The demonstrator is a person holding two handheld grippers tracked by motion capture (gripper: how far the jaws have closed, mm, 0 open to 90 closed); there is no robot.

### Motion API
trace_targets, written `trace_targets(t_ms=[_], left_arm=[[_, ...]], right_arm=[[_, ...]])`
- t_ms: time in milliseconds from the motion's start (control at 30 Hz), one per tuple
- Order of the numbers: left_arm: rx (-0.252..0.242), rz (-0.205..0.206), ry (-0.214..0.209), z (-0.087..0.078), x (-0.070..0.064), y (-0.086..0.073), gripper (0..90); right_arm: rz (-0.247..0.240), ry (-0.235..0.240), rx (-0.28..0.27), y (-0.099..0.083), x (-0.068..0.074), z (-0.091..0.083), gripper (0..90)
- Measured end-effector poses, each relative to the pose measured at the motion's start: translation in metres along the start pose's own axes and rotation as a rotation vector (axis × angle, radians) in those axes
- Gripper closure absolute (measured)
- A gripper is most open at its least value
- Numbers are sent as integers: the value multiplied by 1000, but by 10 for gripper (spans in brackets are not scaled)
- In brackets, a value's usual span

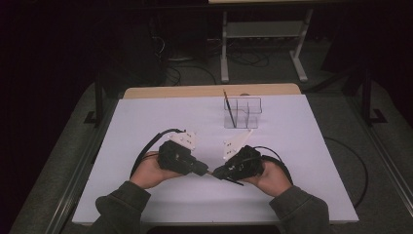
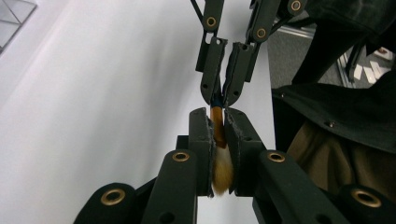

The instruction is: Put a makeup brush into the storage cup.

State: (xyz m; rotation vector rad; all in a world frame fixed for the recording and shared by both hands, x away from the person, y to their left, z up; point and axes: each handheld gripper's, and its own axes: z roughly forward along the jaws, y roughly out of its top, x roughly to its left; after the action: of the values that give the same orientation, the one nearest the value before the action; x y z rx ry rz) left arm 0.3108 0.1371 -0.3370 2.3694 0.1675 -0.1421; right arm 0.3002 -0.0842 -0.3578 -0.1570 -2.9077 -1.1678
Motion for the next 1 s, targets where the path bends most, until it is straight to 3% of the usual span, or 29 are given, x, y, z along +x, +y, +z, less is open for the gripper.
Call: trace_targets(t_ms=[133, 500, 833, 1000], left_arm=[[19, 23, 7, -4, -2, 5, 817], [59, 60, 44, -15, -6, 20, 818], [91, 71, 49, -12, -7, 27, 818], [112, 88, 51, -10, -7, 29, 817]], right_arm=[[12, -14, 9, -2, -3, -5, 737], [5, 27, 51, 12, -5, -10, 686], [20, 54, 79, 24, -11, -5, 715], [8, 70, 108, 27, -12, 2, 786]])
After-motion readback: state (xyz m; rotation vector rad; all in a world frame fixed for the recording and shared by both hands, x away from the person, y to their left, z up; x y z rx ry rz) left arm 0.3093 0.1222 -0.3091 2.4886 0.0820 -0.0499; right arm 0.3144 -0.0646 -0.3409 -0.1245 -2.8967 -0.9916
